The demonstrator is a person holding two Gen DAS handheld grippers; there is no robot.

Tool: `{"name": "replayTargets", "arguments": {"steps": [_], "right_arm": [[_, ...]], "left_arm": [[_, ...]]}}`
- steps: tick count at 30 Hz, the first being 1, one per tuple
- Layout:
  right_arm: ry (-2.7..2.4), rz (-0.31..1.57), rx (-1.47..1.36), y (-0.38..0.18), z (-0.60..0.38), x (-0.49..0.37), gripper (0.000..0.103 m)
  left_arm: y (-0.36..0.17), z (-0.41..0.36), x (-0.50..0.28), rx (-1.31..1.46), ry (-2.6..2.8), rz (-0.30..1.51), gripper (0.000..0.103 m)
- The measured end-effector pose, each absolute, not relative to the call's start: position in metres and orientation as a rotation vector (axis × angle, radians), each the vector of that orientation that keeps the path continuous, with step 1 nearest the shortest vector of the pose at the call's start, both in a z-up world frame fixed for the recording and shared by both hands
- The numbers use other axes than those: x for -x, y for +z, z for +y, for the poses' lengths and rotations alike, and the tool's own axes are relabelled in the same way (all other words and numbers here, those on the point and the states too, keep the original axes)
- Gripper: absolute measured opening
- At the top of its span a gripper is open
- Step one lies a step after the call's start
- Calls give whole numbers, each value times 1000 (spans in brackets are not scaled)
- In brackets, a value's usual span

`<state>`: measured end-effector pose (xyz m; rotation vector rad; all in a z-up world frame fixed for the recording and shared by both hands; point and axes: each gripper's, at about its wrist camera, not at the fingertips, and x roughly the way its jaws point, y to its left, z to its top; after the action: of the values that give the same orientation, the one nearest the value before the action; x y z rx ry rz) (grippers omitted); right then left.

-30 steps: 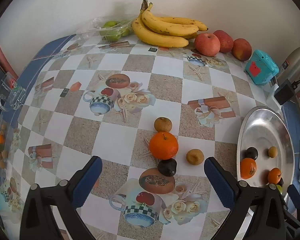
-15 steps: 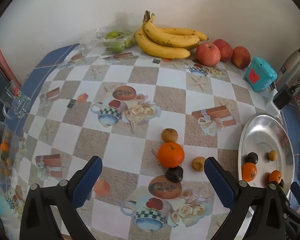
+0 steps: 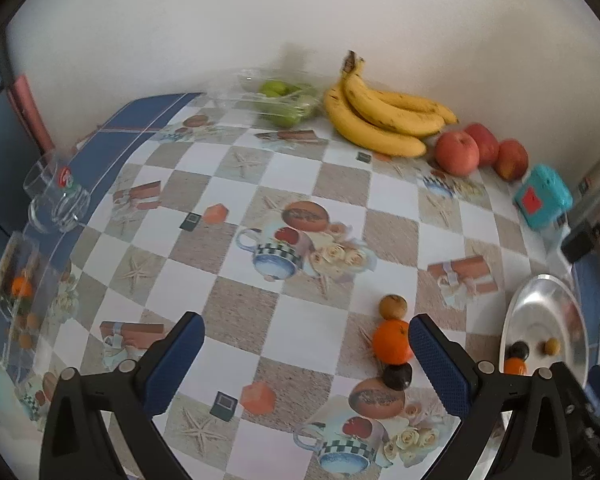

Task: Organize fruits
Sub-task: 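Move both open tools back toward the fruit cluster, then close the right tool on a small brown fruit while the left tool closes on the orange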

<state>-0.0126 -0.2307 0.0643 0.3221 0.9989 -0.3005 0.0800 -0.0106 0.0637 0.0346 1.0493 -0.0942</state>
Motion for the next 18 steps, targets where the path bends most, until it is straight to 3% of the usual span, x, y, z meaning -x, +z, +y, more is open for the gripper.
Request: {"name": "replayTargets", "arguments": {"steps": [18], "right_arm": [[-145,1017,-327,60,-177,-29,100]], "left_arm": [[51,45,-103,78,3,1106,103]]}}
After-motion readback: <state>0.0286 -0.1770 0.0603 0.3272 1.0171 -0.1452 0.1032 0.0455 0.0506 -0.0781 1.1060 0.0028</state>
